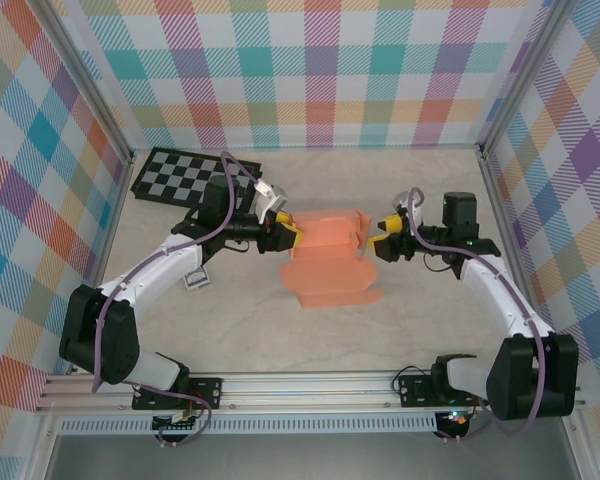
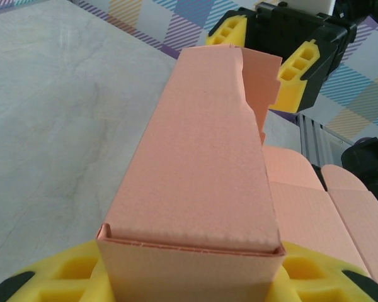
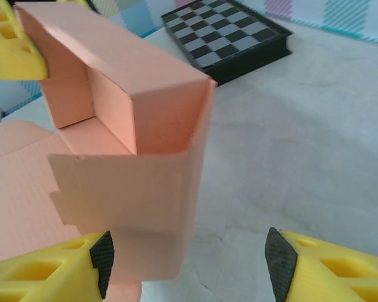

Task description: Fold the paper box

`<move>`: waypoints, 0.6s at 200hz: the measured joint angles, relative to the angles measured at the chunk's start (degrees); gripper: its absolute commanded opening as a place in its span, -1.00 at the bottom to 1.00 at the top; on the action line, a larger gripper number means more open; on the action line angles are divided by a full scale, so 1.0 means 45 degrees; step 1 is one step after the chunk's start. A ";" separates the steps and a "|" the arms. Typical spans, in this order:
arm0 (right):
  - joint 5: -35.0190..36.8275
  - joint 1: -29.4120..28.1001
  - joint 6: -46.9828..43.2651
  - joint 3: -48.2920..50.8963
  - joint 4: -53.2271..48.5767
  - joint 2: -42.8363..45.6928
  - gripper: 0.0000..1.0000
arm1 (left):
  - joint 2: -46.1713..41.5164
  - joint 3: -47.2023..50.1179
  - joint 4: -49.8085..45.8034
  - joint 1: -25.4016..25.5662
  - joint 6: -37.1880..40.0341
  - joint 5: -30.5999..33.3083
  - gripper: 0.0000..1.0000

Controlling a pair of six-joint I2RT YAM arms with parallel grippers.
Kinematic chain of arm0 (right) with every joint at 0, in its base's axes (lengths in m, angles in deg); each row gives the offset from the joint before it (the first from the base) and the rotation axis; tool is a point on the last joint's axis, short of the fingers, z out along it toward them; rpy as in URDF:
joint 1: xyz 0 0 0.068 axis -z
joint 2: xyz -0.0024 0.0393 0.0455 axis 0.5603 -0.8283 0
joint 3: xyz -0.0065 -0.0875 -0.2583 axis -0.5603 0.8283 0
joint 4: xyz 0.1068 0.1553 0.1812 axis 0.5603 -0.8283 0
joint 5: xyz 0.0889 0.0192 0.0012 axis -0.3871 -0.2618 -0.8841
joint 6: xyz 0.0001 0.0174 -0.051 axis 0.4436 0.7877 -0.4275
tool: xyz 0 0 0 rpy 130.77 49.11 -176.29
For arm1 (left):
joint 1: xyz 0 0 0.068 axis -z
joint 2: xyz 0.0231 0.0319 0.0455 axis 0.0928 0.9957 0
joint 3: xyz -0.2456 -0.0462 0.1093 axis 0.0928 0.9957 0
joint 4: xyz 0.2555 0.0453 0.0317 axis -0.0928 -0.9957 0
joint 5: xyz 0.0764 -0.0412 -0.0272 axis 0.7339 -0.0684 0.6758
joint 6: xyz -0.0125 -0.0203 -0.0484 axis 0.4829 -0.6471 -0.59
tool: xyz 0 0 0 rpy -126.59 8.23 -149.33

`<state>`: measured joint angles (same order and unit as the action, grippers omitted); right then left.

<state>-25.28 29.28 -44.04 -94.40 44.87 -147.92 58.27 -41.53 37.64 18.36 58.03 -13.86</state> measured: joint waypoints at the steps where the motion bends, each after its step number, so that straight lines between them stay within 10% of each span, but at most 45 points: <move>1: -0.0015 -0.0015 -0.0015 -0.0019 -0.0005 -0.0019 0.36 | 0.0000 0.0000 0.0000 0.0000 0.0000 -0.0010 -0.62; 120: 0.0423 -0.1651 0.0243 -0.1132 0.1030 -0.1525 -0.19 | 0.0000 -0.0010 0.0053 -0.0078 -0.0058 0.0005 -0.64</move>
<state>-23.38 21.85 -42.95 -99.49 49.51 -154.79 58.27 -41.57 37.88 18.01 57.77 -13.84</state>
